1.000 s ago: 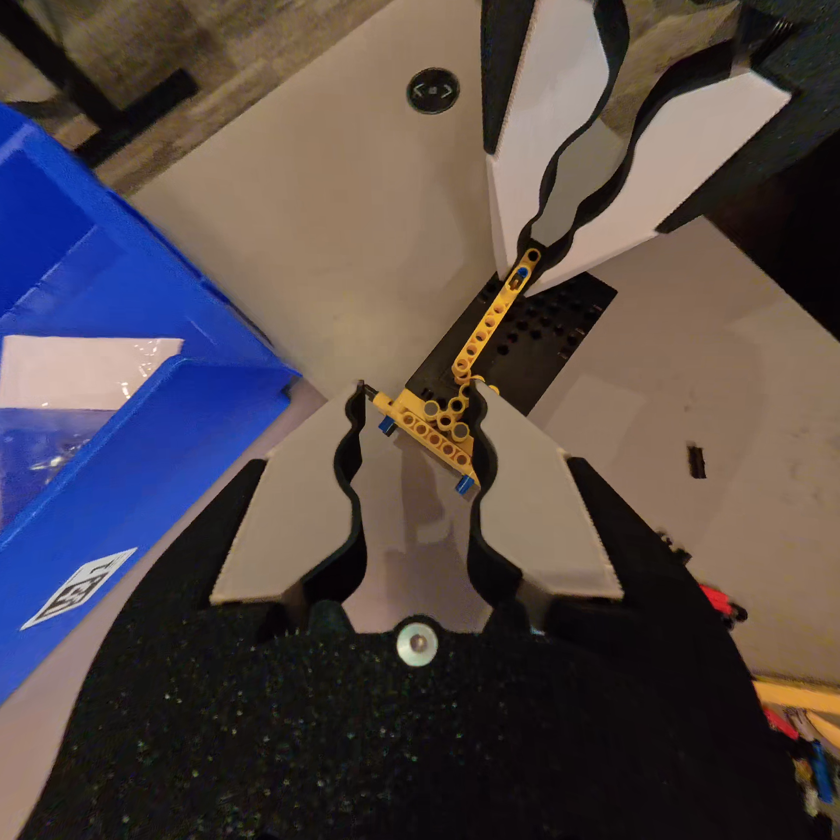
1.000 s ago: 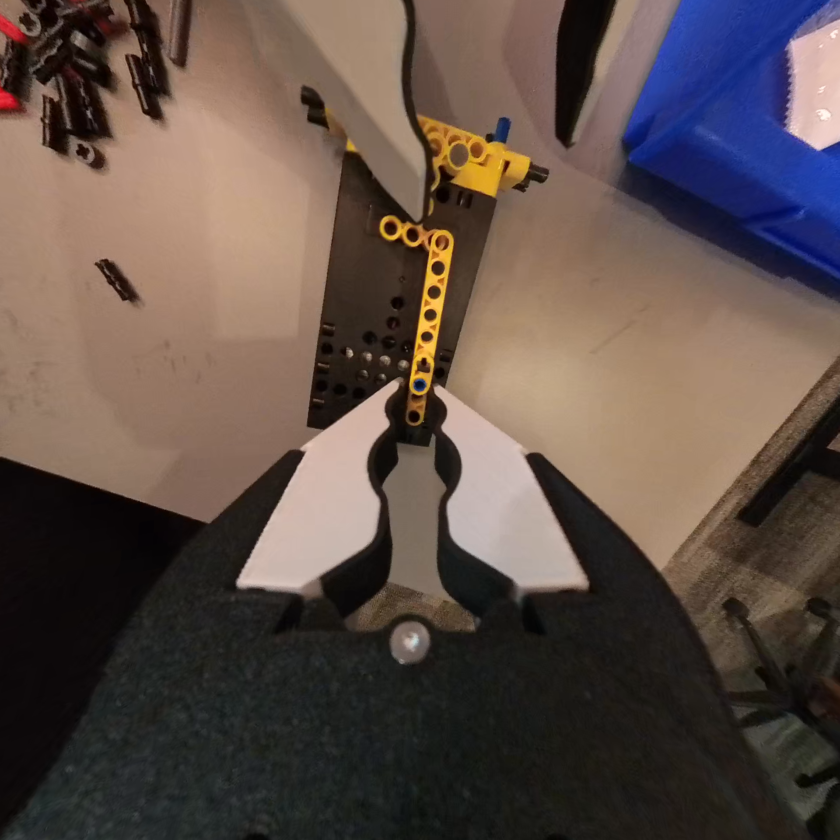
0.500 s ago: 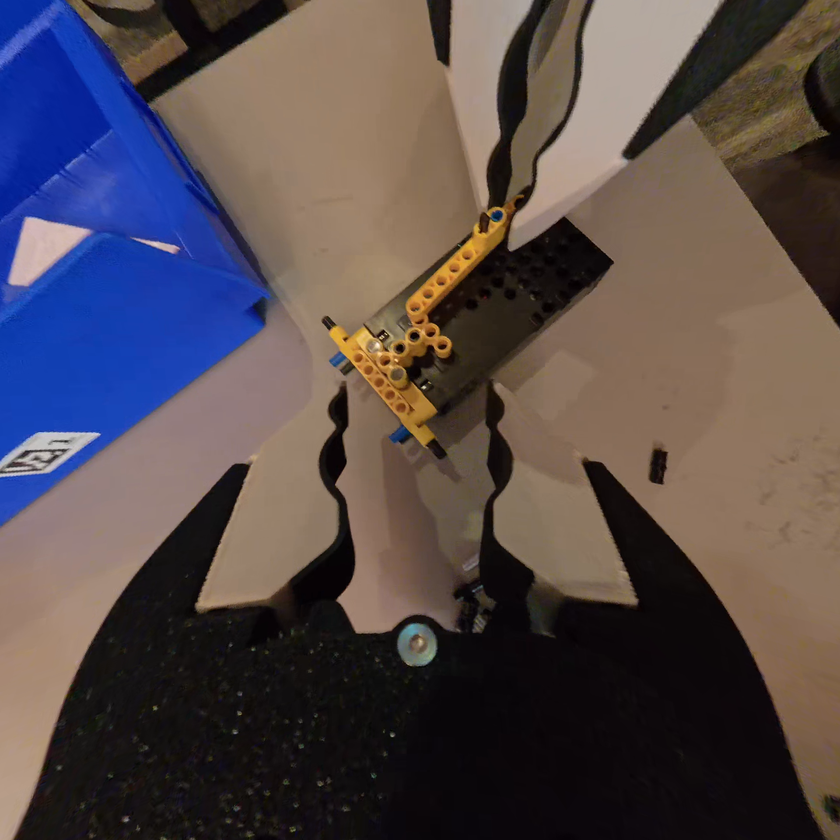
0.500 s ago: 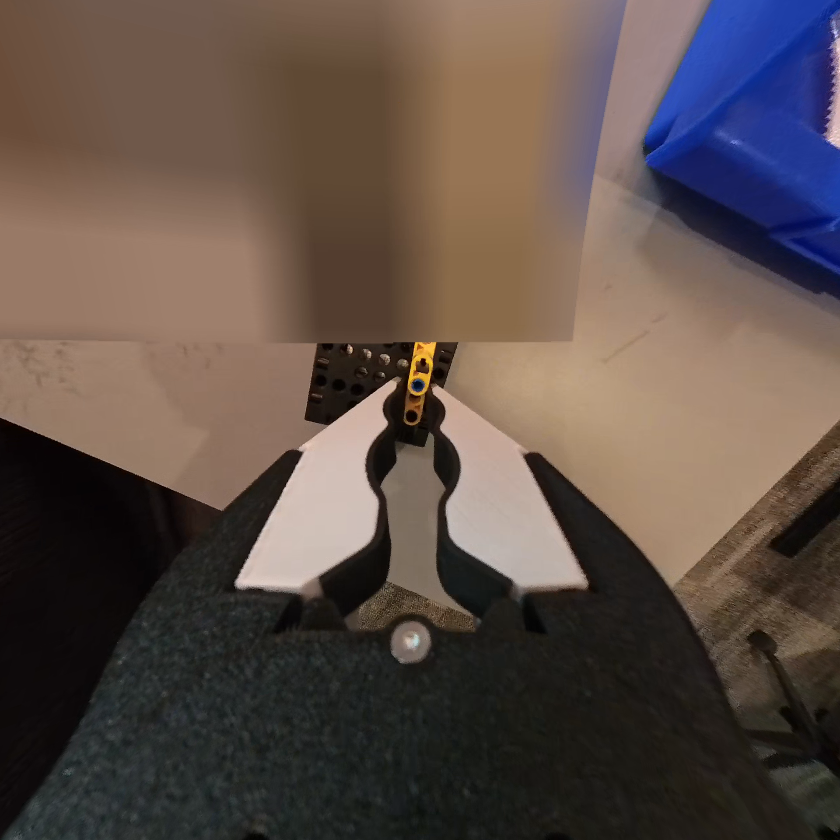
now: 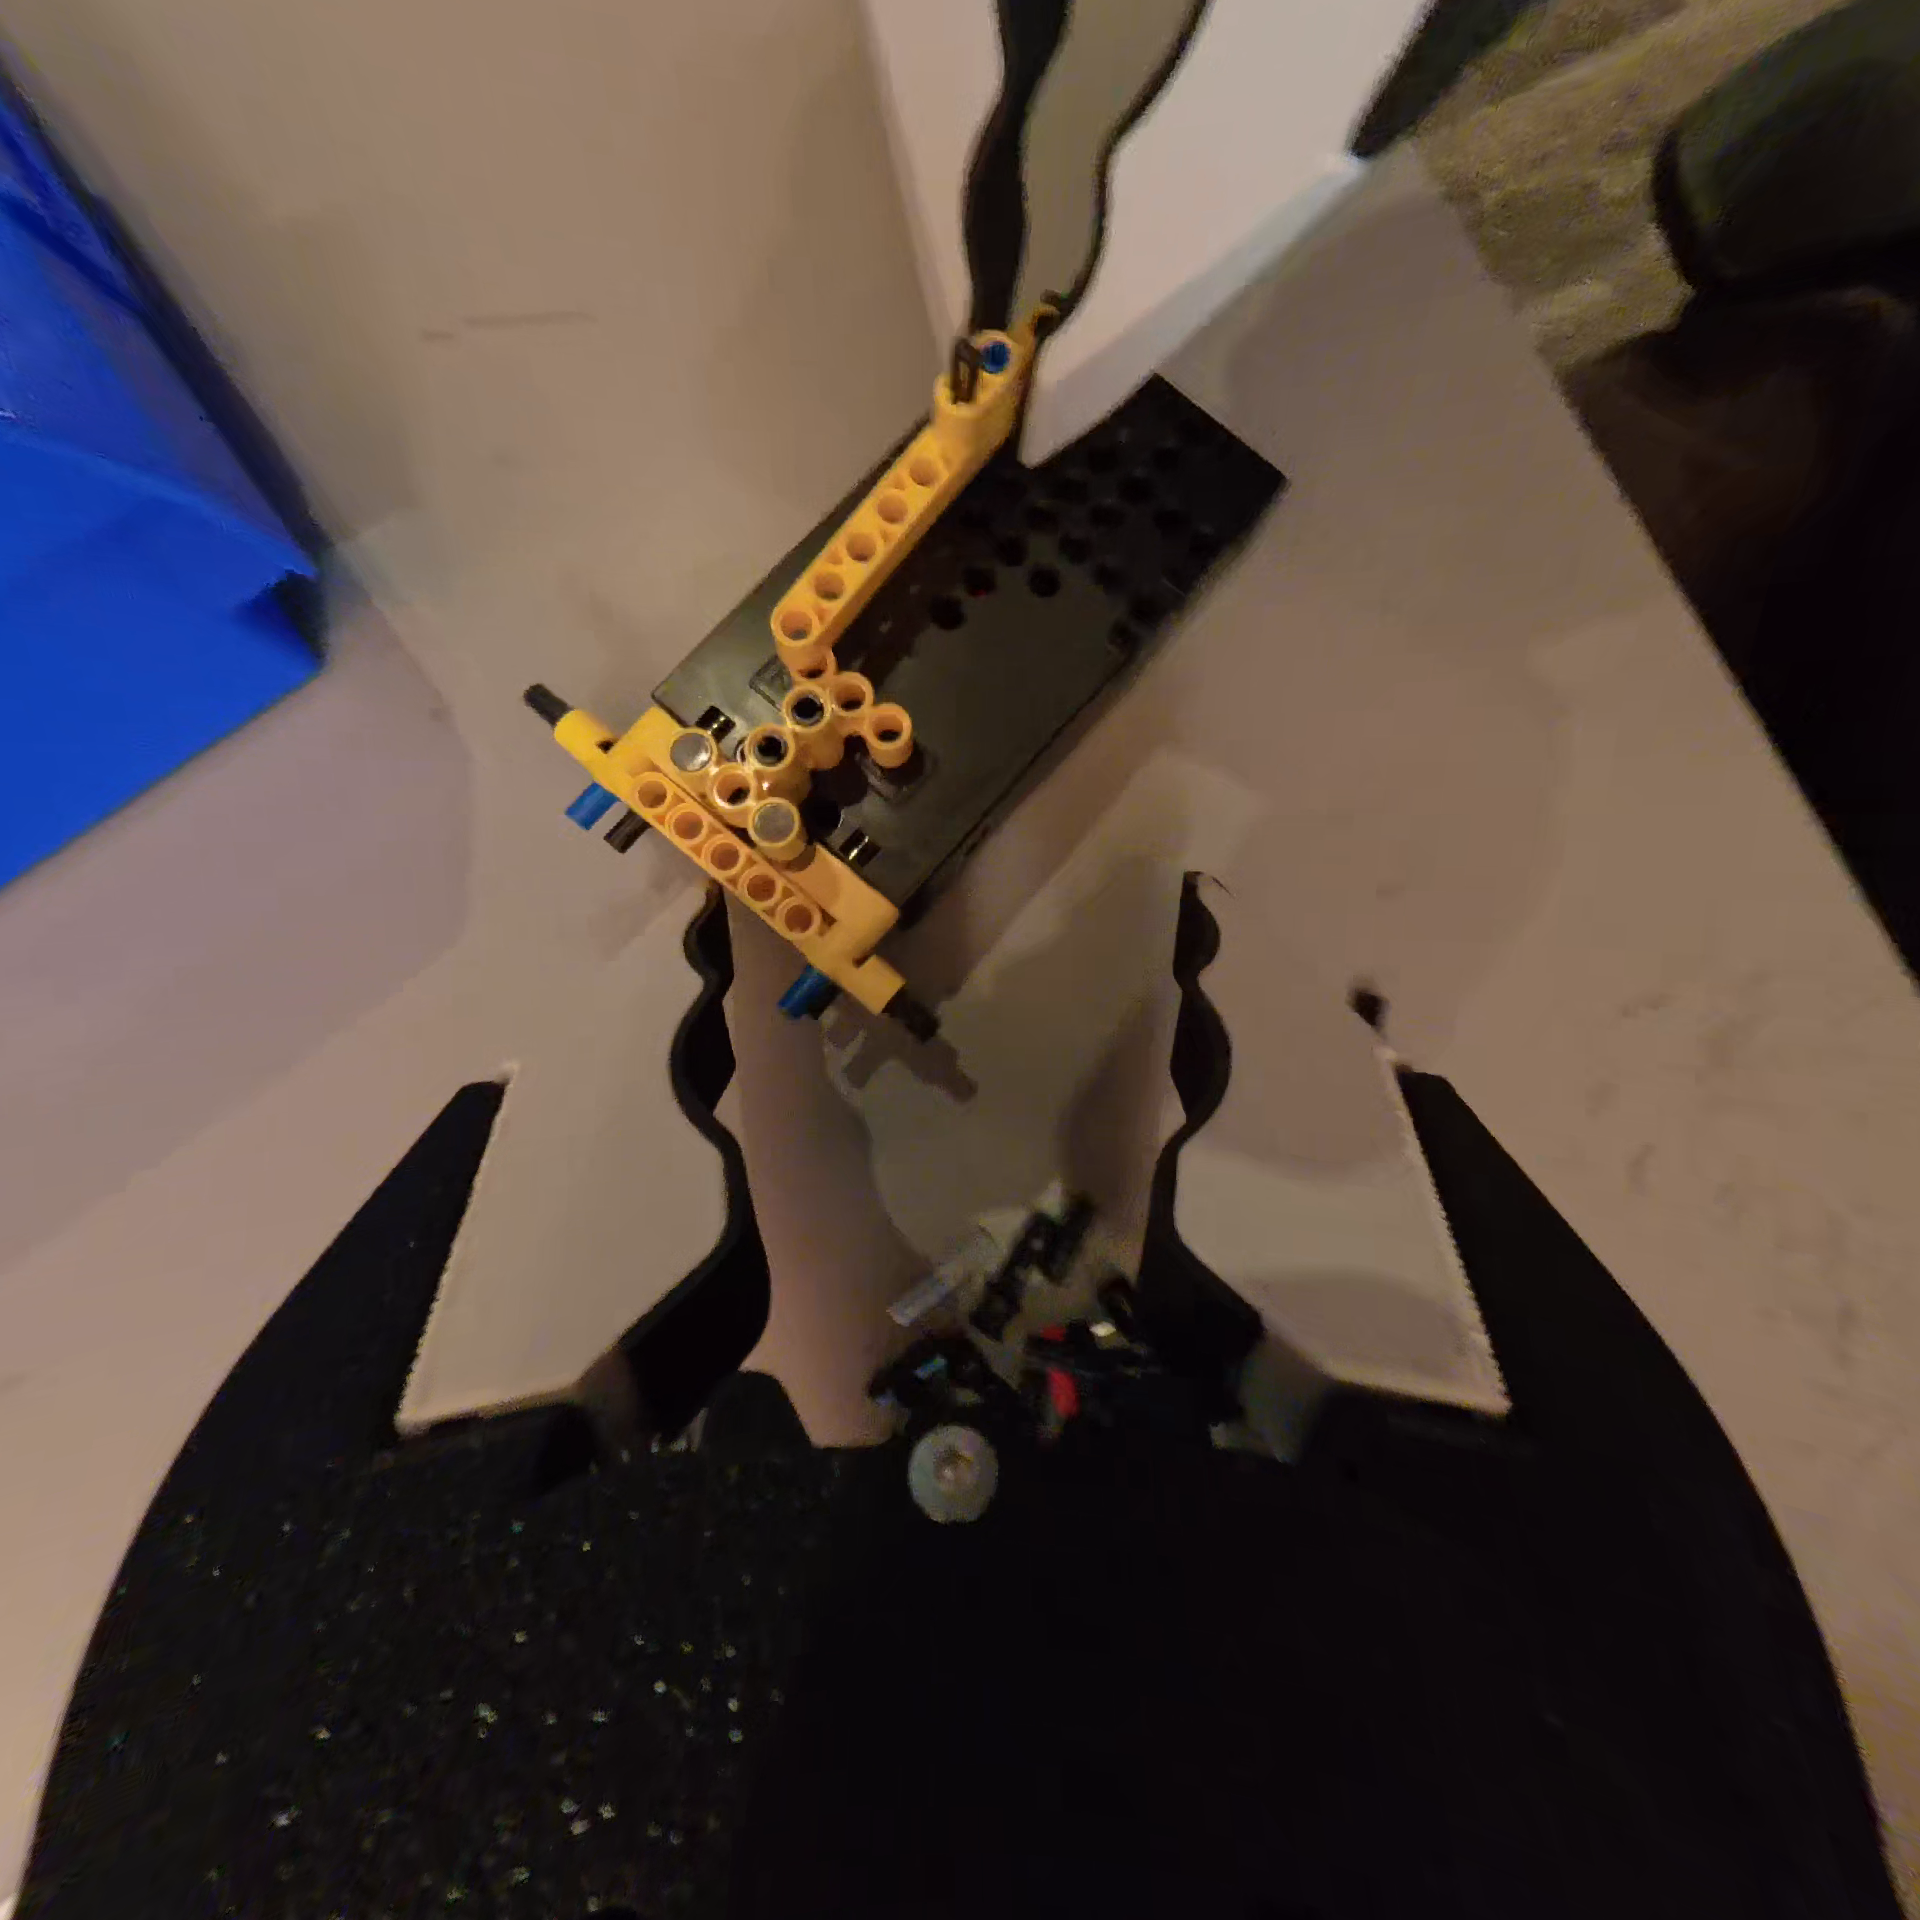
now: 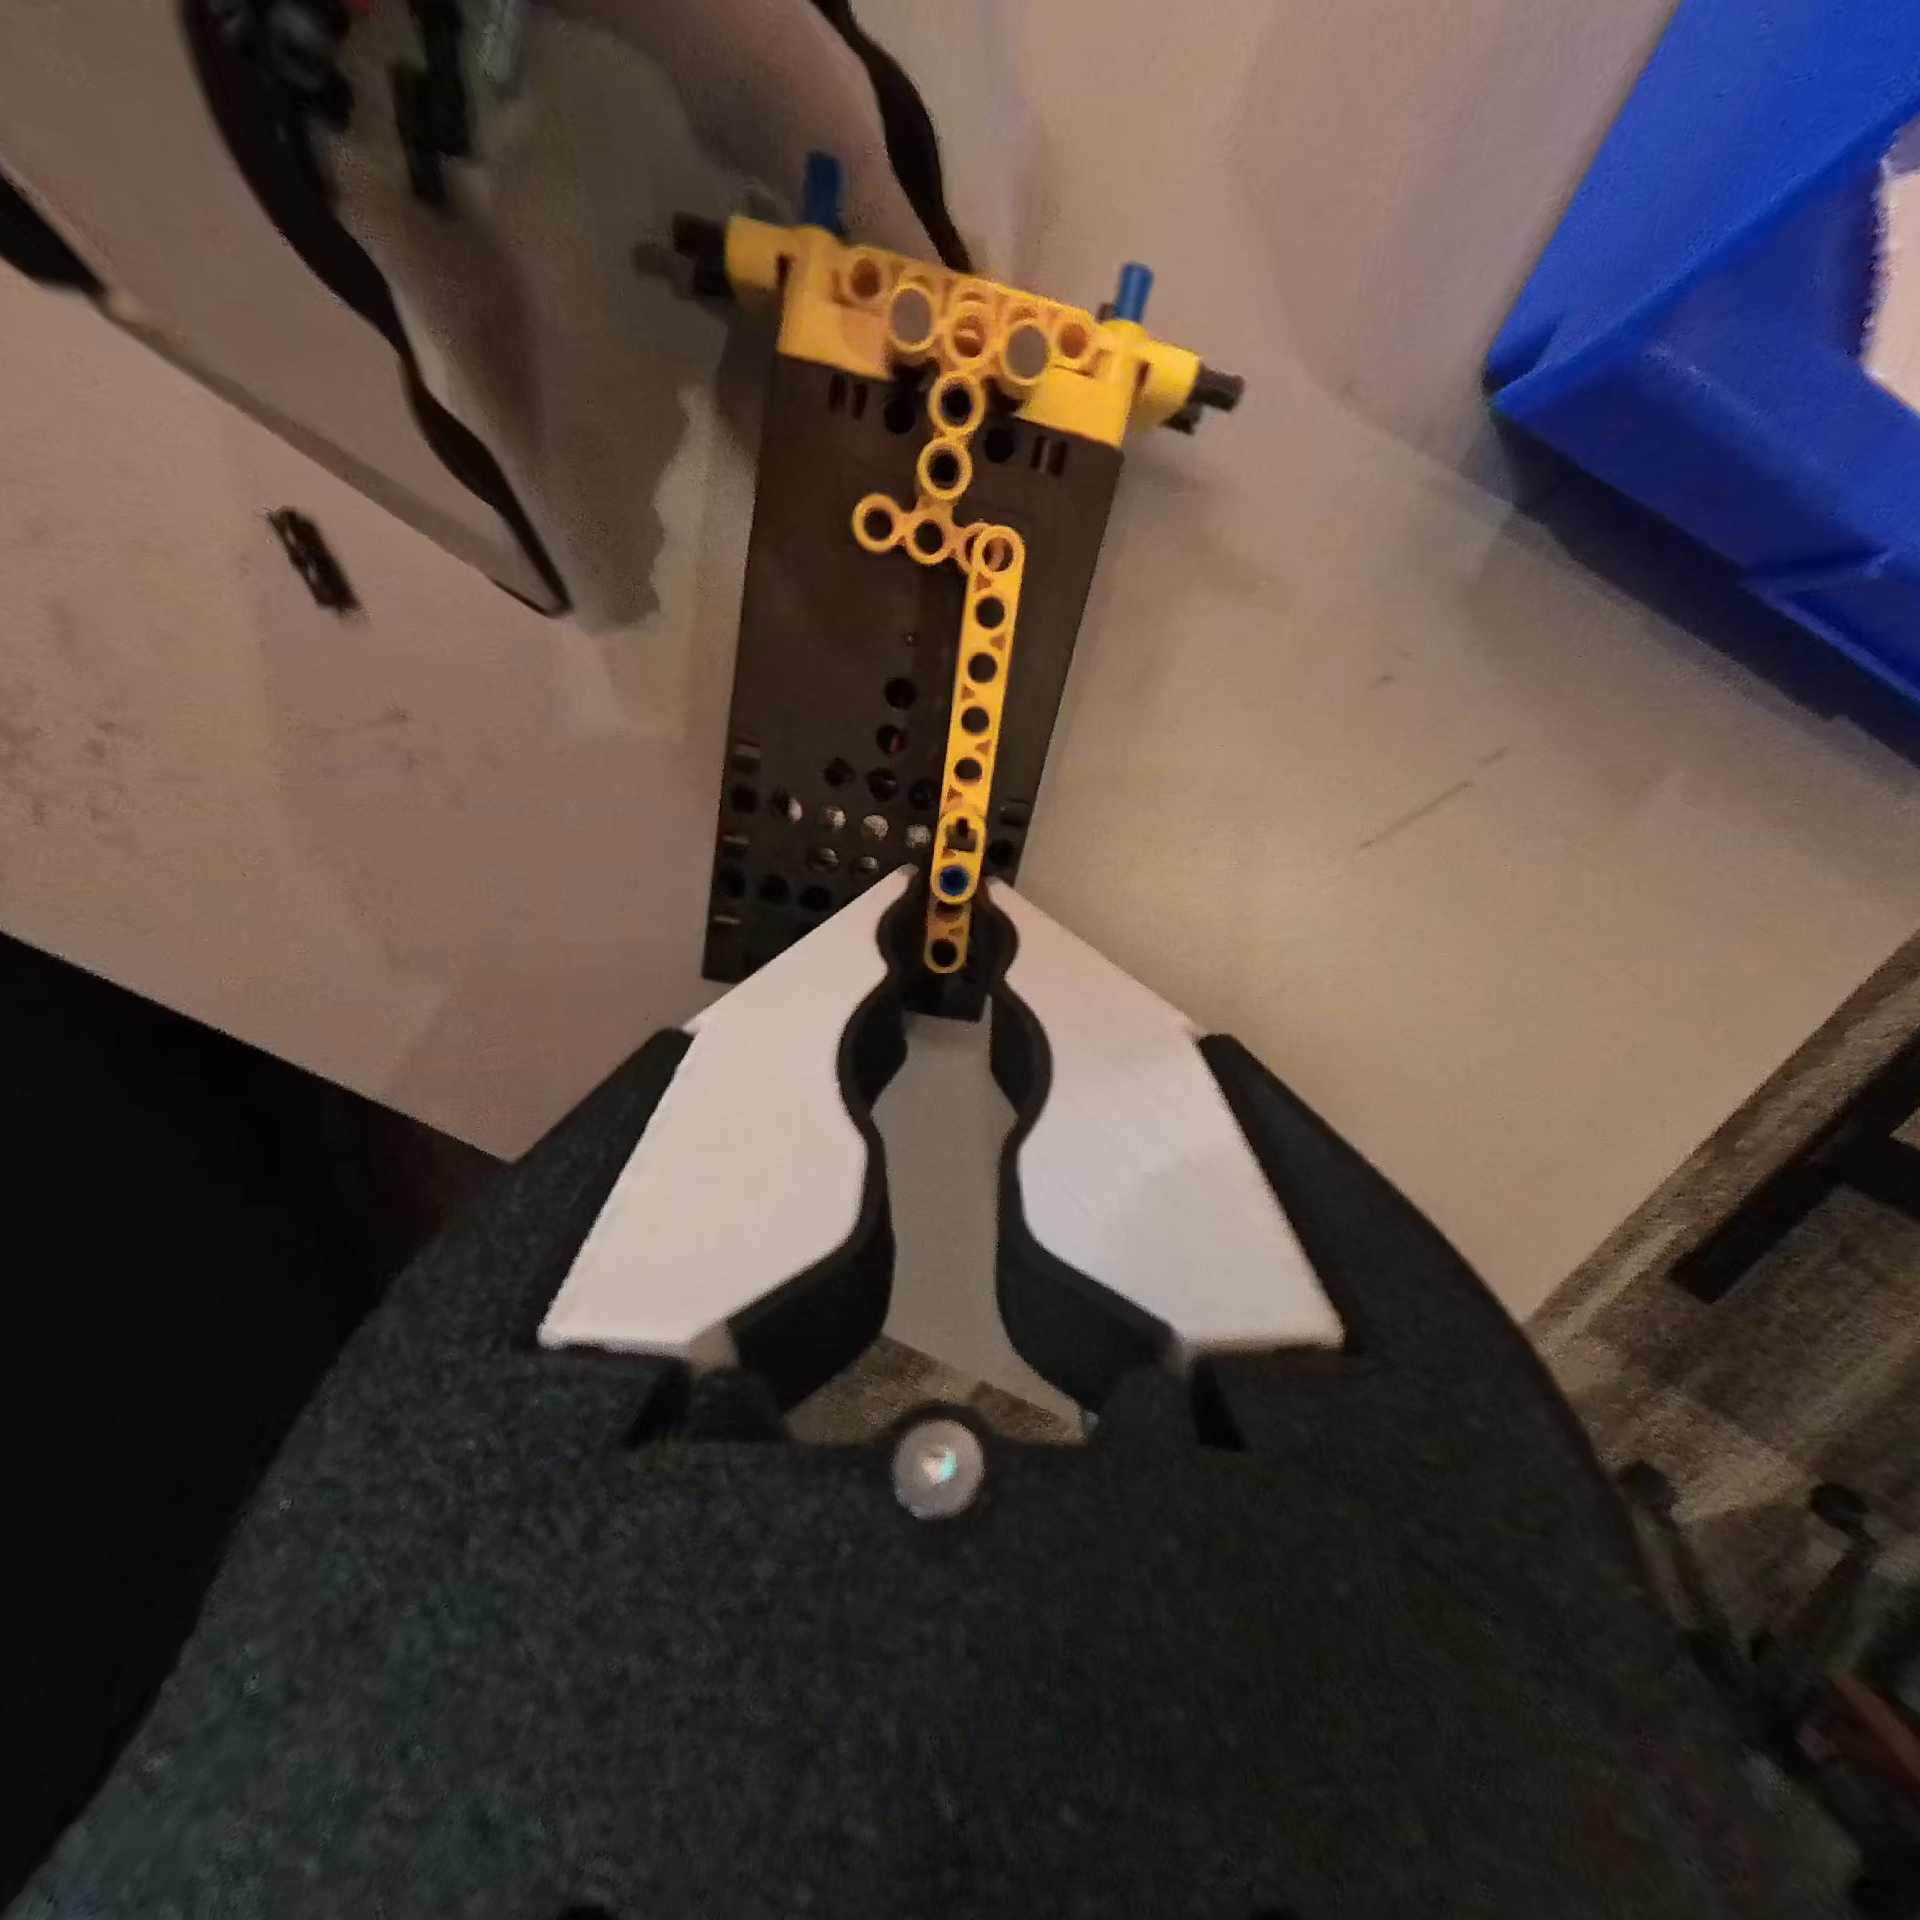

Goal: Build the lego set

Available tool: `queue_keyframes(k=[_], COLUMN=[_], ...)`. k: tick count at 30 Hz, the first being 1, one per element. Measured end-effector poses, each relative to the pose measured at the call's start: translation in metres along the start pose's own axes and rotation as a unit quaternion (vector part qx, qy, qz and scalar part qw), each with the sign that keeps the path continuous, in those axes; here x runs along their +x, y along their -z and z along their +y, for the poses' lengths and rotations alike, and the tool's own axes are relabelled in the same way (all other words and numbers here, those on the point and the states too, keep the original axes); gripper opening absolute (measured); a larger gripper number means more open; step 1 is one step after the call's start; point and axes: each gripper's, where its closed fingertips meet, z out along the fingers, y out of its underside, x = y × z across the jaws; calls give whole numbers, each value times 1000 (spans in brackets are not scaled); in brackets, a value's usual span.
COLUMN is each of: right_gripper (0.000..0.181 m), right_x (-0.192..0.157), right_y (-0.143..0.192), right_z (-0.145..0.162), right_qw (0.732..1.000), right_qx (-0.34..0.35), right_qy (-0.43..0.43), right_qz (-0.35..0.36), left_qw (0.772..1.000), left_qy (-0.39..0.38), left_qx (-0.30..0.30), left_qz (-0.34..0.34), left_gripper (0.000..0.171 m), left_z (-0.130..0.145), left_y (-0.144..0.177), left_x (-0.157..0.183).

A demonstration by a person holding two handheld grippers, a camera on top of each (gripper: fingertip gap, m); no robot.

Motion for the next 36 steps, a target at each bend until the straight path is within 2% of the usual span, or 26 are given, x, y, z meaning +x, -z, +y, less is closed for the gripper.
queue_keyframes(k=[4, 6, 7, 10, 13, 15, 18, 20, 21, 24, 26, 30, 34, 36], right_gripper=[7, 7, 7, 7, 7, 7, 8, 8, 8, 8, 8, 8, 8, 8], right_x=[-8, -13, -14, -14, -14, -14, -14, -14, -14, -14, -14, -14, -13, -13], right_y=[4, 6, 6, 6, 5, 5, 5, 5, 5, 5, 5, 5, 5, 5], right_z=[11, 16, 16, 16, 16, 16, 16, 15, 15, 15, 15, 15, 14, 14], right_qw=[997, 991, 988, 988, 986, 985, 985, 986, 988, 988, 988, 988, 987, 987], right_qx=[-3, 10, 18, 20, 18, 17, 21, 29, 33, 44, 48, 61, 79, 87], right_qy=[69, 128, 147, 151, 165, 170, 171, 159, 147, 141, 138, 128, 123, 121], right_qz=[-24, -38, -39, -40, -33, -30, -29, -35, -40, -47, -52, -62, -65, -63], left_qw=[997, 994, 993, 997, 992, 989, 997, 999, 999, 999, 1000, 1000, 999, 999], left_qy=[13, 4, 4, 27, 66, 74, 30, -11, -18, 1, -1, 20, 26, 28], left_qx=[-10, -17, -19, 13, 105, 127, 65, 31, 36, 36, 19, 21, 17, 23], left_qz=[73, 111, 115, 74, 36, 27, -8, -30, -32, 2, -6, -2, -9, -9], left_gripper=[83, 70, 69, 69, 69, 68, 65, 23, 19, 22, 25, 25, 10, 9], left_z=[4, 7, 8, -4, -41, -59, -59, -59, -64, -74, -69, -68, -59, -59], left_y=[11, 17, 20, 33, 52, 52, 24, 11, 8, 0, -7, -10, -20, -19], left_x=[44, 69, 74, 62, 41, 35, 30, 27, 26, 29, 23, 20, 21, 22])
